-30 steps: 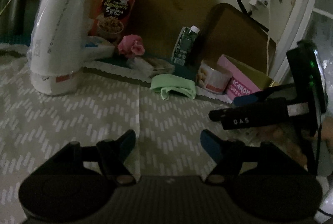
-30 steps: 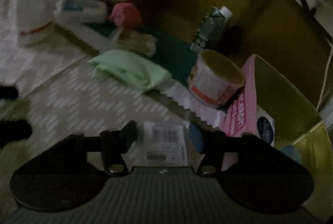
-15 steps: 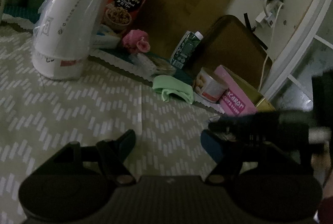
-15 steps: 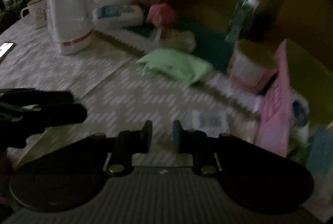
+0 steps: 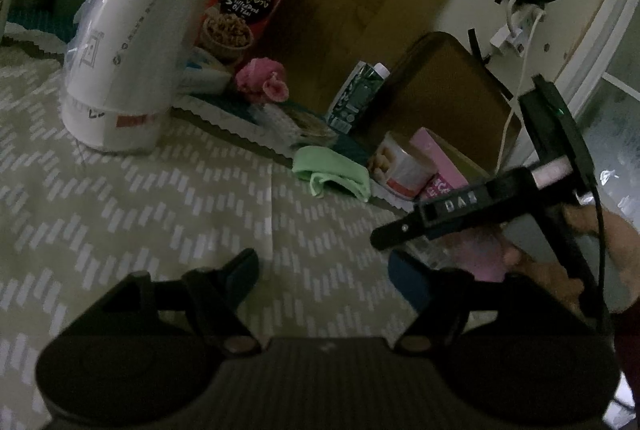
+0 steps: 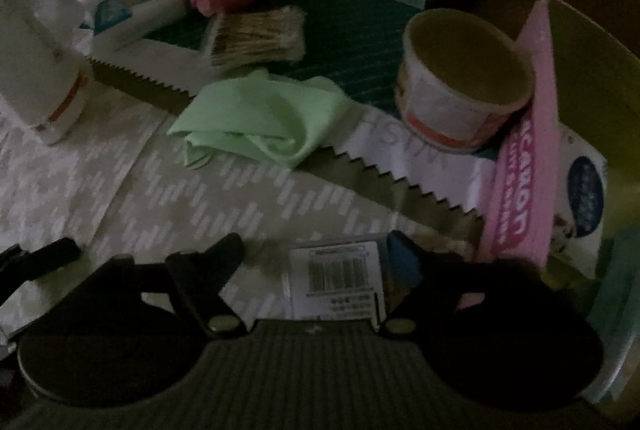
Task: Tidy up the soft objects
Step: 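Reach the right tool to the white barcode card beside the tin and grasp it, then lift the barcode card with the right tool and drop it into the tin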
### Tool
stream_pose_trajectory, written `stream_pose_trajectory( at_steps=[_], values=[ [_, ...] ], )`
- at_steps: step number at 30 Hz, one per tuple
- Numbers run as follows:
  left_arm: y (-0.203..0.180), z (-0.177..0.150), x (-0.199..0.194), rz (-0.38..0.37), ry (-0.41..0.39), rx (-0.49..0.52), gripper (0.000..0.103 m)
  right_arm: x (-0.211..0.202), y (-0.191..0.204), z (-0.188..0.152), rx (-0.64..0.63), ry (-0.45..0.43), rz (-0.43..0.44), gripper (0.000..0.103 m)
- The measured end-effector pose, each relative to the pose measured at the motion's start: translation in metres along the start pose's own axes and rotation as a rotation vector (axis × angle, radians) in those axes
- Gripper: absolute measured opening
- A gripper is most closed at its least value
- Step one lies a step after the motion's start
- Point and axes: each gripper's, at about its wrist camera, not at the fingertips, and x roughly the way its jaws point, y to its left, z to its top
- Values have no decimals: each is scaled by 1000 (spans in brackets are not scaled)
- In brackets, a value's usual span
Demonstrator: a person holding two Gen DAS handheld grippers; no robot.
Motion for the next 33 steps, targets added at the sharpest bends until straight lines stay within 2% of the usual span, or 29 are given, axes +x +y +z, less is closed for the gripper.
stream_pose_trajectory(
  at_steps=[2,5,9,11,12,14,16,18,21,22,23,24,25,29,33],
  values=[
    [1,0,-2,-9,-5,-8,83,-3,4,-6,-9,-10,22,82],
    [5,1,-3,-20,-9,-31,83,-13,12,-25,-2,-46,84,80],
    [8,1,-4,-34,-9,-53,83,-30,17,-55,10,-108,257,79],
    [6,1,-3,-26,-9,-43,83,-39,17,-75,-5,-167,246,82],
    [4,0,-3,-18,-8,-32,83,-44,18,-84,-21,-204,221,89],
    [0,-1,-2,0,-5,-6,83,-48,15,-102,-85,-264,160,97],
    [-4,-1,0,16,-2,21,83,-46,12,-118,-157,-279,134,97],
    [-8,-2,1,28,3,43,83,-41,9,-135,-184,-267,156,98],
    [-11,-3,2,42,9,67,83,-41,16,-159,-231,-367,102,97],
    [-11,-3,2,45,11,72,84,-41,14,-163,-205,-396,105,95],
    [-11,-3,2,45,13,75,85,-43,14,-167,-186,-423,92,83],
    [-11,-3,2,41,15,75,87,-44,14,-167,-169,-442,83,65],
    [-11,-2,2,37,17,74,87,-47,13,-168,-135,-453,96,64],
    [-9,-1,2,27,27,66,87,-48,1,-172,113,-491,271,64],
    [-7,-2,-2,-18,65,47,89,-39,12,-175,237,-521,414,64]
  ],
)
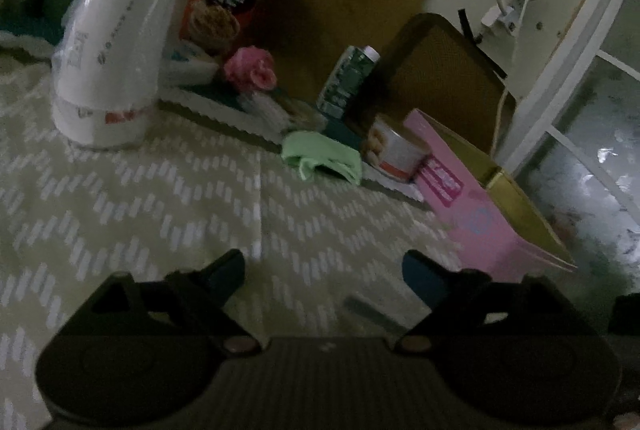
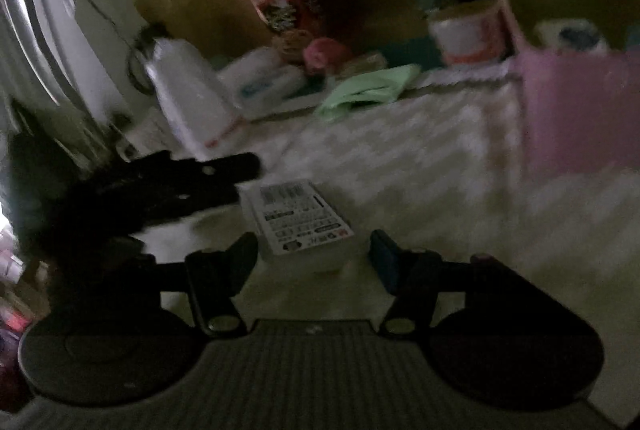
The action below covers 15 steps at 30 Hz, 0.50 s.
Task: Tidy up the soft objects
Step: 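Lift the barcode card with the right tool and drop it into the tin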
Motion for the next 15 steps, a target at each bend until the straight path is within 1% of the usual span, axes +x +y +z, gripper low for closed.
stream_pose_trajectory(
  at_steps=[1,5,8,10,15],
  values=[
    [0,-1,-3,-18,12,-12,89,2,4,-3,12,-11,10,64],
    [5,-4,-10,-140,91,-114,88,5,12,-9,36,-28,40,64],
    [1,-3,-8,-185,117,-151,86,2,14,-12,42,-35,54,64],
    [-6,-1,-5,-189,129,-158,86,1,14,-13,36,-36,61,64],
    [-18,-1,4,-173,145,-131,86,-8,12,-23,-1,-52,68,64]
  ],
)
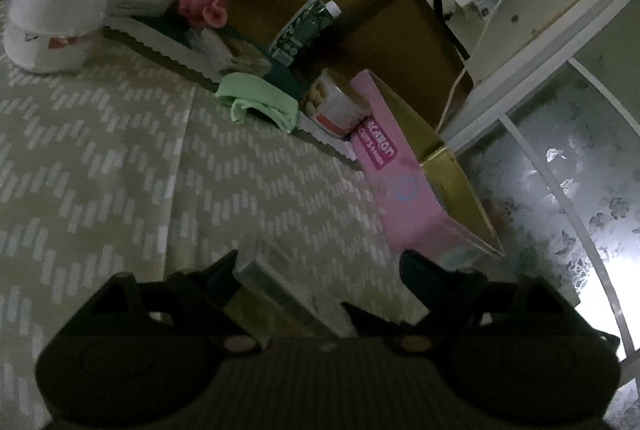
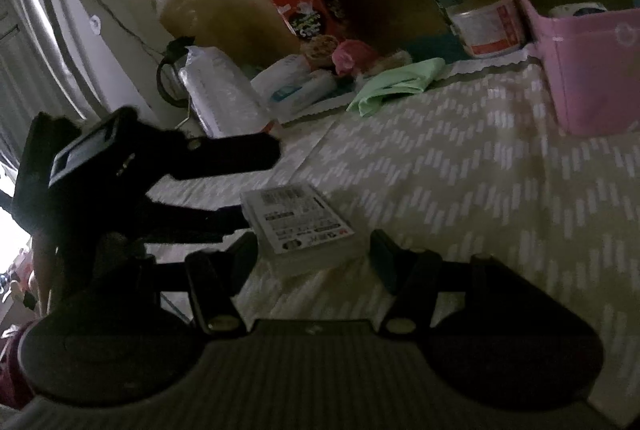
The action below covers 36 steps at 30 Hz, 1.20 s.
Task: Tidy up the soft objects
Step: 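Lift the barcode card with the right tool and drop it into the tin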
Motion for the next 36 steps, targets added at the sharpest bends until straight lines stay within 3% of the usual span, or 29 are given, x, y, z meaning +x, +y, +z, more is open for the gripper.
stream_pose_trajectory(
  at_steps=[3,5,8,12,16,22,28,36],
  values=[
    [-3,-1,2,13,-1,13,86,-1,6,-3,-50,-1,-20,64],
    [-4,-3,9,75,10,40,76,-1,11,-5,-92,-1,-32,64],
    [-6,-6,11,147,-15,94,42,1,19,-11,-155,-7,-50,64],
    [5,-5,11,102,-13,48,34,3,22,-15,-207,-18,-76,64],
    [3,-4,9,66,-10,32,30,4,24,-15,-199,-24,-80,64],
    [-32,8,8,23,-18,127,30,0,31,-15,-237,-62,-107,64],
    [-88,34,24,-27,-21,253,30,-26,23,4,-236,-191,-148,63],
    [-173,59,76,-116,-16,409,33,-74,-4,42,-266,-375,-276,63]
  ],
)
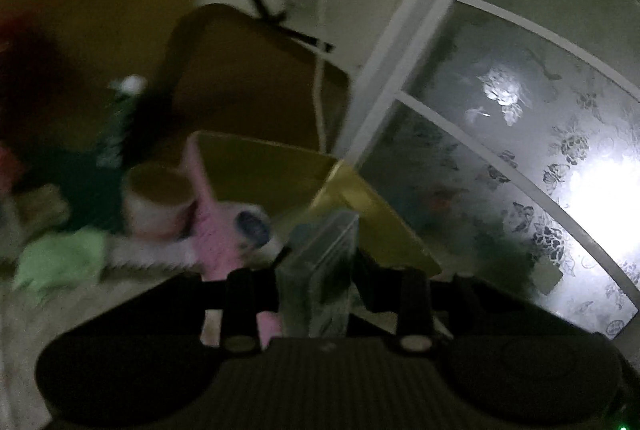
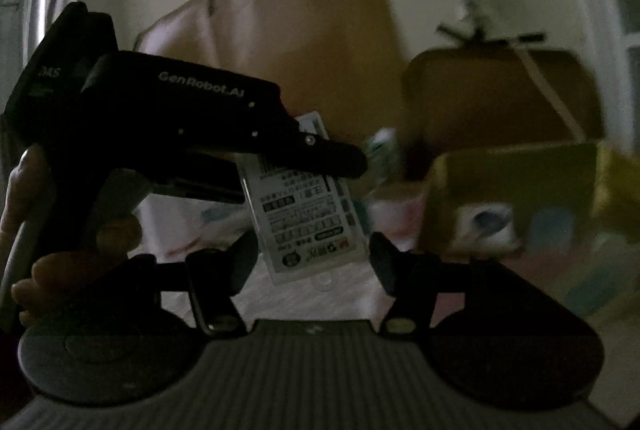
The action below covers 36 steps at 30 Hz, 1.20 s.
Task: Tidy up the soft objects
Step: 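Lift the barcode card with the right tool and drop it into the tin, then reach the right tool to the white-and-blue tissue pack and grasp it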
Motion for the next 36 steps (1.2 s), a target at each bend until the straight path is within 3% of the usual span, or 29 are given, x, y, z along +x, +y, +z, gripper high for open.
stream_pose_trajectory(
  at_steps=[6,13,15,20,24,28,31,36],
  values=[
    [-10,12,59,16,46,24,37,6,-48,10,9,-20,-98,63],
    [5,8,100,116,112,3,47,34,-80,2,29,32,-161,64],
    [10,5,99,125,116,-6,57,38,-81,-1,27,40,-183,65],
    [15,4,77,131,71,0,65,38,-78,-6,25,29,-221,73],
    [22,-3,46,119,28,3,65,31,-69,-7,37,20,-246,73],
    [40,-25,5,162,-5,19,68,22,-52,-5,41,-22,-238,73],
    [68,-50,-31,245,-27,15,72,25,-32,-4,12,-36,-211,73],
    [128,-83,-85,457,-42,-17,72,53,7,-7,-71,22,-136,73]
  ],
)
